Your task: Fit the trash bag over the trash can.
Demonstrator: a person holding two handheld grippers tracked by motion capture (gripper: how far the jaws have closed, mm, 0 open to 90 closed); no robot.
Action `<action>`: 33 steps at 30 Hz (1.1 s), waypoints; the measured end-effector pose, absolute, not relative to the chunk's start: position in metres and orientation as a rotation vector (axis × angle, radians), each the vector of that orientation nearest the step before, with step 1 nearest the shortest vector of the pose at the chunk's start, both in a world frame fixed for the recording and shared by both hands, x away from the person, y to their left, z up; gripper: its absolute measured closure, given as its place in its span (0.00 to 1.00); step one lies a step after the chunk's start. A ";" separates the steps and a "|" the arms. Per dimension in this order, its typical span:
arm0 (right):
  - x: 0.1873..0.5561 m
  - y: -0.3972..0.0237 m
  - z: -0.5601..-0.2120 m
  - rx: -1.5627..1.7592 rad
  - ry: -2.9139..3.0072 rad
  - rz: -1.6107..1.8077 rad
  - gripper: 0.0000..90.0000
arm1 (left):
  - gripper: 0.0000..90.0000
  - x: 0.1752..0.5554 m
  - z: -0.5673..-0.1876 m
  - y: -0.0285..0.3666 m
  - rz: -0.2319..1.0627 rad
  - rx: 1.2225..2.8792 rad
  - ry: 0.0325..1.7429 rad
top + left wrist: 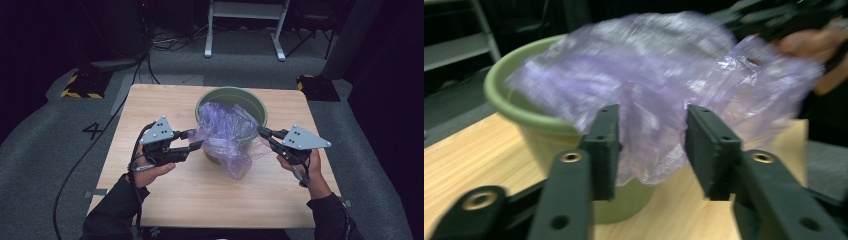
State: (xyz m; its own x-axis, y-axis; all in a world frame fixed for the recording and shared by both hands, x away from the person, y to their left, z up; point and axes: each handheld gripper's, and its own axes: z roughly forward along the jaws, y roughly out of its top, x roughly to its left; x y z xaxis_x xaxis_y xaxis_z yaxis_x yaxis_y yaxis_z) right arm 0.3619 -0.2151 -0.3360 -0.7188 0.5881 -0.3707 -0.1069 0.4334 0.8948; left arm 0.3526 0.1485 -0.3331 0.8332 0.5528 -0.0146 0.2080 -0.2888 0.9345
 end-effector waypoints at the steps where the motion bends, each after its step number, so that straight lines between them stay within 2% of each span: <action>1: 0.362 -0.216 -0.336 0.407 2.015 1.324 1.00 | 0.71 0.356 -0.335 0.148 0.368 1.879 0.577; 9: 0.370 -0.224 -0.334 0.477 1.974 1.325 1.00 | 0.77 0.378 -0.360 0.144 0.396 1.998 0.607; 14: 0.382 -0.228 -0.334 0.553 1.951 1.299 1.00 | 0.76 0.388 -0.371 0.145 0.485 2.054 0.633; 16: 0.389 -0.231 -0.335 0.592 1.944 1.301 1.00 | 0.76 0.393 -0.374 0.146 0.479 2.054 0.641; 23: 0.418 -0.241 -0.341 0.710 1.922 1.273 1.00 | 0.77 0.400 -0.381 0.146 0.629 2.109 0.638; 29: 0.442 -0.247 -0.343 0.793 1.930 1.275 1.00 | 0.84 0.411 -0.382 0.153 0.677 2.101 0.664; 33: 0.453 -0.246 -0.343 0.812 1.937 1.254 1.00 | 0.85 0.418 -0.380 0.155 0.708 2.063 0.682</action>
State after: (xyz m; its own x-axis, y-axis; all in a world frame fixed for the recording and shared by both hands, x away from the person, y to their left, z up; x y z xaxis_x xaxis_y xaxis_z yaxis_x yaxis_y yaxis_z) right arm 0.4532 -0.2455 -0.3433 -0.5729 0.7932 -0.2062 0.1365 0.3404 0.9303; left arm 0.4180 0.1549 -0.3796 0.6937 0.6800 0.2374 0.2122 -0.5079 0.8349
